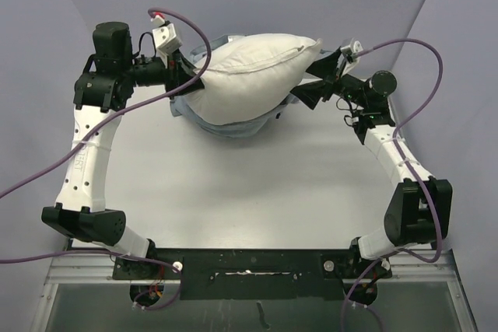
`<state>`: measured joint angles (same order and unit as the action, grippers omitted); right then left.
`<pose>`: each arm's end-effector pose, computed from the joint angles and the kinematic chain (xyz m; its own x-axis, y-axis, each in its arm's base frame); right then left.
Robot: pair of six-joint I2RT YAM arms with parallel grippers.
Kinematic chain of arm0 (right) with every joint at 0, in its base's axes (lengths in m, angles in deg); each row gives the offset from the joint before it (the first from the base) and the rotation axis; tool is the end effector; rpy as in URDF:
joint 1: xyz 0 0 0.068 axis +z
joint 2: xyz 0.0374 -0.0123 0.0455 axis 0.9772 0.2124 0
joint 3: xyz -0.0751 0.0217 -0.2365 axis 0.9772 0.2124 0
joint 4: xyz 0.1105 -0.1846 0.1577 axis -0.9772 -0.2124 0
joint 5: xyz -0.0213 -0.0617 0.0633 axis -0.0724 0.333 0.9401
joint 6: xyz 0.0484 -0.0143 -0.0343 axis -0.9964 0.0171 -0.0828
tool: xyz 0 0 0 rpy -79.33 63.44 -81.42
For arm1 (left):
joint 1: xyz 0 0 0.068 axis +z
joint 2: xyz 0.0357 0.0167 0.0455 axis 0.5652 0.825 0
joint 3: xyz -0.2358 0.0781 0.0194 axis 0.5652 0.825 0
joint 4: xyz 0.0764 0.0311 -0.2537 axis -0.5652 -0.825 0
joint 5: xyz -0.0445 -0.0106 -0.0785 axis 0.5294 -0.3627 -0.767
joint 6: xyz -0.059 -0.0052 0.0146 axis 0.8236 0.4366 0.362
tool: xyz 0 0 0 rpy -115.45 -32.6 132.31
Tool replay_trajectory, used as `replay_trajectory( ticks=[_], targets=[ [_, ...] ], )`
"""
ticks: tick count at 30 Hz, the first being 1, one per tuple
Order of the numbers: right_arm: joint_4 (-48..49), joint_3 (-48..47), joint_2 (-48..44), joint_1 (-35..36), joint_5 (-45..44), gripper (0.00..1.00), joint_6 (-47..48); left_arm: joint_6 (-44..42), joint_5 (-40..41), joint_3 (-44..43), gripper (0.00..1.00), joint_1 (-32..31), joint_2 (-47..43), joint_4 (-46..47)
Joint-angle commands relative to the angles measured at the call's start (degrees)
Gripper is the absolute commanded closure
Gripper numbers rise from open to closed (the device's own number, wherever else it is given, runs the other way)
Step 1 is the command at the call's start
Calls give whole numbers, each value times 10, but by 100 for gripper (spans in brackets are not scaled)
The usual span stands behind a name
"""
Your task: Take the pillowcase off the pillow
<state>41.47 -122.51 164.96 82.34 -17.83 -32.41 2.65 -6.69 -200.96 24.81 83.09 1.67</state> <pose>0.3399 0.0662 0.3622 -0.0727 0.2233 -0.9720 -0.8999 0.4054 0.1604 0.2916 -0.0902 0.4781 -0.0623 0.1513 -0.9865 0.9578 0.2871 -0.0165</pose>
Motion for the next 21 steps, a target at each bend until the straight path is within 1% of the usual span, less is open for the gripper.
replay_trajectory(
  ticks=[1,6,9,10,11,12,13,14,15,16,18,19,20,21],
  targets=[
    [141,-79,30,27,39,2,-72,-6,8,-28,100,11,-25,-8],
    [121,-111,50,112,70,2,-29,-8,21,-34,100,12,-17,-6],
    [128,-112,51,137,61,0,-22,-16,35,-45,100,13,-11,-8],
    [122,-112,50,142,51,4,-15,-18,43,-48,100,14,-10,-8],
    [118,-112,49,146,43,9,-10,-21,53,-52,100,15,-8,-6],
    [120,-113,50,148,37,20,-7,-21,65,-53,100,14,-7,-1],
    [117,-114,49,150,20,37,-2,-22,79,-52,99,15,-8,7],
    [112,-114,48,151,-4,55,1,-22,94,-50,87,16,-9,17],
    [105,-116,47,151,-28,81,6,-22,109,-47,68,17,-11,28],
    [80,-120,44,151,-63,99,14,-22,124,-43,53,19,-14,41],
    [9,-139,36,156,-124,100,43,-30,151,-39,32,20,-21,59],
    [-34,-155,33,164,-145,100,69,-30,161,-36,19,23,-26,71],
    [-88,-172,30,175,-172,100,100,-29,168,-34,9,27,-32,85],
    [-149,-197,29,191,-203,100,141,-27,175,-32,4,32,-38,101]
  ],
)
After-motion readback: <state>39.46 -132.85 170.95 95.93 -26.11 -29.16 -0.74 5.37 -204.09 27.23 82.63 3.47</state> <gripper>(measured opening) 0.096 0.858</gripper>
